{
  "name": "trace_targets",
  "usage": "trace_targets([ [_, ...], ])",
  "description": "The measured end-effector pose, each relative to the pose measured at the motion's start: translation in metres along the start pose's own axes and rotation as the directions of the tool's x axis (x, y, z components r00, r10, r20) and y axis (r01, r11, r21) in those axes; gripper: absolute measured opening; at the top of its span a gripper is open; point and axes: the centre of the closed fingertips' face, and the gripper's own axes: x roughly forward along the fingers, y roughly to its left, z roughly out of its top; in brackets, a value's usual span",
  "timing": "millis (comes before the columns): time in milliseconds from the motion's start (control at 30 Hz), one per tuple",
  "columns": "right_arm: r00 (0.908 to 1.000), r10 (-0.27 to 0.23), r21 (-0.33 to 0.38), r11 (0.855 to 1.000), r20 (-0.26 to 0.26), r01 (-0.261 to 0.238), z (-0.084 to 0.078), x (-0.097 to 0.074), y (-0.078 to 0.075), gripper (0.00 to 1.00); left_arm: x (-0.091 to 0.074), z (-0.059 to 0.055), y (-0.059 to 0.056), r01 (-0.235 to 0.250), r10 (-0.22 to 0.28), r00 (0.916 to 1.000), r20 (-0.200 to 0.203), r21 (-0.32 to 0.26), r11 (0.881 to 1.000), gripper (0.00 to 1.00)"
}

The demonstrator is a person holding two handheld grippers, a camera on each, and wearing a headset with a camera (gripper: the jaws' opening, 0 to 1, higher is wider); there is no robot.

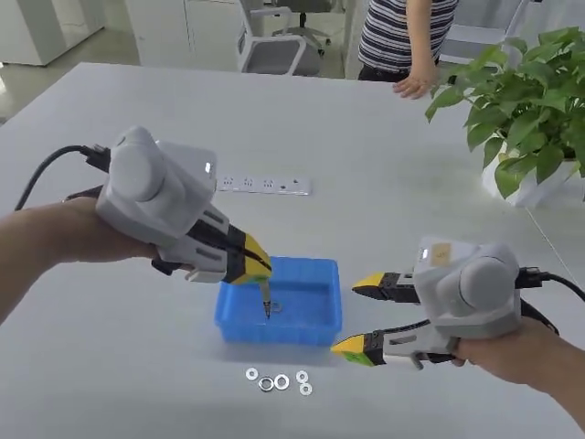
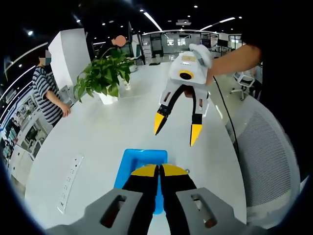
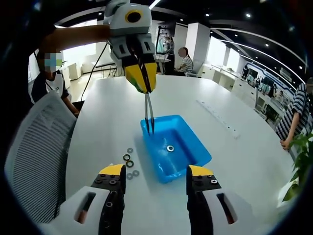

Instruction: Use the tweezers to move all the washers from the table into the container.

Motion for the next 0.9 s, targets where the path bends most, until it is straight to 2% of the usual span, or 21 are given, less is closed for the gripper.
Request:
trace_targets([
  [133,1.0000,0.000,0.005,1.000,0.000,0.000,-0.001,0.000,0.003,0.51,-0.004,0.002,-0.005,0.004,-0.004,1.0000,0.006,0.000,1.000,0.06],
  [333,1.0000,0.000,0.009,1.000,-0.002,0.000,-0.005,0.000,0.007,0.51,-0.004,-0.003,-0.013,0.014,-0.014,0.9999,-0.006,-0.001,1.000,0.05],
  [667,0.9999,0.007,0.021,1.000,-0.008,-0.007,-0.013,0.001,0.014,0.51,0.004,-0.012,-0.032,0.036,-0.036,0.9993,-0.011,-0.006,0.999,0.05],
  [900,0.9995,0.022,0.024,0.999,-0.024,-0.022,-0.020,0.004,0.021,0.51,0.010,-0.016,-0.040,0.048,-0.048,0.9988,-0.003,-0.005,0.999,0.05],
])
